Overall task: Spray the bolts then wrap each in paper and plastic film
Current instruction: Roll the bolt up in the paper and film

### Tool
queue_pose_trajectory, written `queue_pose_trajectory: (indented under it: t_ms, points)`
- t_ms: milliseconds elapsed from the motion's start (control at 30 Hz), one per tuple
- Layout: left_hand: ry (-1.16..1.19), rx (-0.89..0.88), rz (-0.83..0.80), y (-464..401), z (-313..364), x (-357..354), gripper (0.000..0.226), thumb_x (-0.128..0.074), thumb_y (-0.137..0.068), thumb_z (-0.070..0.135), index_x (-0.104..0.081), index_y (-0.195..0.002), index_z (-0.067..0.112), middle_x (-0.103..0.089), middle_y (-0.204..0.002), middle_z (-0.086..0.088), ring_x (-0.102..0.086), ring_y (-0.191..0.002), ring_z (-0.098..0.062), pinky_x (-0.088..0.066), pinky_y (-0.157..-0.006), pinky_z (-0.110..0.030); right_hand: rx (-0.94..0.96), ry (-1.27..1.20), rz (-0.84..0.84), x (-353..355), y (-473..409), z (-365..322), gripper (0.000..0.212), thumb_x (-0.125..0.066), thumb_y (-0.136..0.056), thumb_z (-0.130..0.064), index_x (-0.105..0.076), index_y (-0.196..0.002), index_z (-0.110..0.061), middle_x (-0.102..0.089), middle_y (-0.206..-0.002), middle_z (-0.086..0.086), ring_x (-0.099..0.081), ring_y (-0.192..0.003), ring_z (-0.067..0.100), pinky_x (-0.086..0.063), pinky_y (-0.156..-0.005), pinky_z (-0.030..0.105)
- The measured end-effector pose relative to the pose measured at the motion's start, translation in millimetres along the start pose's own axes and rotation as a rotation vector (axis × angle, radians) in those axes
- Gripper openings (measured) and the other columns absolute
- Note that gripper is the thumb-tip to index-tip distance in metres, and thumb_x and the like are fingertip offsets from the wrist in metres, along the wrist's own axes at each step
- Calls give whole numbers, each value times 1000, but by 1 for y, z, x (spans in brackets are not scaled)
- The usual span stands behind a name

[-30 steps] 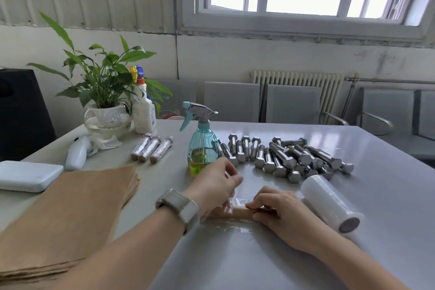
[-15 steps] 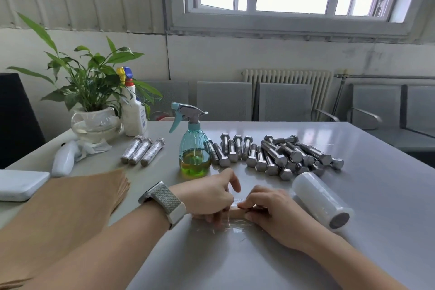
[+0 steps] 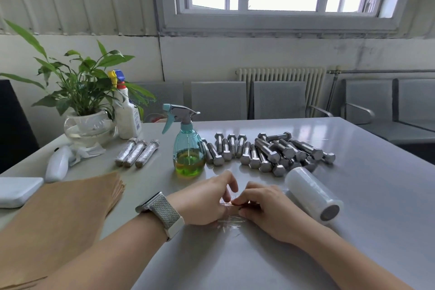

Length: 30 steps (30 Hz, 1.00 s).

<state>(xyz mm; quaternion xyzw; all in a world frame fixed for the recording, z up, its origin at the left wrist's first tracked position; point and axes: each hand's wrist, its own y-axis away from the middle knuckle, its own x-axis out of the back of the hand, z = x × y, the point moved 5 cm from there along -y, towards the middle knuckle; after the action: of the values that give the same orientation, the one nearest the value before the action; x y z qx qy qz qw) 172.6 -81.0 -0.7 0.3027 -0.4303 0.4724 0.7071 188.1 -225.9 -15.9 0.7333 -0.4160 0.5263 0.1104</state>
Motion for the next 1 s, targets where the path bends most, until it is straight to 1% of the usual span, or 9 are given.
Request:
queue_pose_trajectory:
  t_ms: [233,367,433,533,667,733,800,900,1000]
  points:
    - [-85,51,20,-7,4,-1,38,-65,-91,30,-38,-117,26,-65,-107,3,-52,-51,9,-36,-46,-9,55,80,-16,1,2,-3,31,-60,-92,-26,-58,-118,-43,-56,-101,-17,-54,-96,0,-32,-92,31]
    - [-167,65,6,-9,6,-4,55,-65,-89,23,-35,-134,22,-66,-114,-2,-61,-90,-16,-49,-76,-29,117,152,-75,-1,1,-6,38,-53,-98,-24,-59,-125,-49,-40,-92,-16,-40,-84,0,-27,-87,30]
    - [-184,65,16,-8,6,-4,63,-65,-88,23,-32,-141,23,-66,-117,-1,-60,-102,-17,-48,-81,-28,125,143,-67,-1,2,-6,33,-53,-98,-24,-63,-119,-47,-37,-89,-18,-36,-81,-1,-28,-85,30]
    - [69,94,-27,-1,0,-3,78,-73,-82,25,-27,-146,33,-64,-112,8,-66,-78,-7,-52,-68,-18,120,137,-63,-2,2,-6,30,-55,-97,-24,-66,-114,-45,-35,-85,-22,-42,-82,1,-27,-84,29]
    - [447,116,221,25,-25,25,42,-68,-90,18,-52,-124,36,-65,-105,8,-70,-65,-13,-56,-59,-26,91,152,-63,-3,1,-2,29,-54,-99,-26,-66,-117,-45,-37,-86,-24,-52,-89,10,-29,-88,28]
    - [329,145,376,43,-49,41,20,-65,-92,21,-62,-106,36,-68,-97,9,-65,-60,-5,-51,-57,-18,85,142,-59,-3,0,-2,29,-54,-99,-27,-66,-118,-45,-37,-87,-25,-53,-91,9,-28,-89,27]
    - [179,222,342,58,-72,42,8,-70,-87,38,-67,-95,39,-69,-92,16,-60,-63,3,-46,-61,-14,79,129,-63,-3,0,-2,28,-54,-99,-28,-66,-119,-45,-38,-87,-25,-53,-91,9,-28,-91,26]
    - [214,253,201,67,-83,27,34,-71,-69,62,-72,-94,39,-65,-84,28,-54,-63,5,-42,-61,-12,70,131,-61,-3,0,-2,28,-54,-100,-29,-65,-120,-45,-40,-90,-23,-51,-92,8,-29,-93,27]
    - [219,198,235,60,-77,20,36,-76,-69,58,-73,-95,34,-61,-91,16,-51,-67,4,-39,-64,-12,65,125,-66,-3,0,-4,28,-54,-100,-29,-65,-121,-44,-42,-91,-21,-51,-92,9,-29,-95,27]
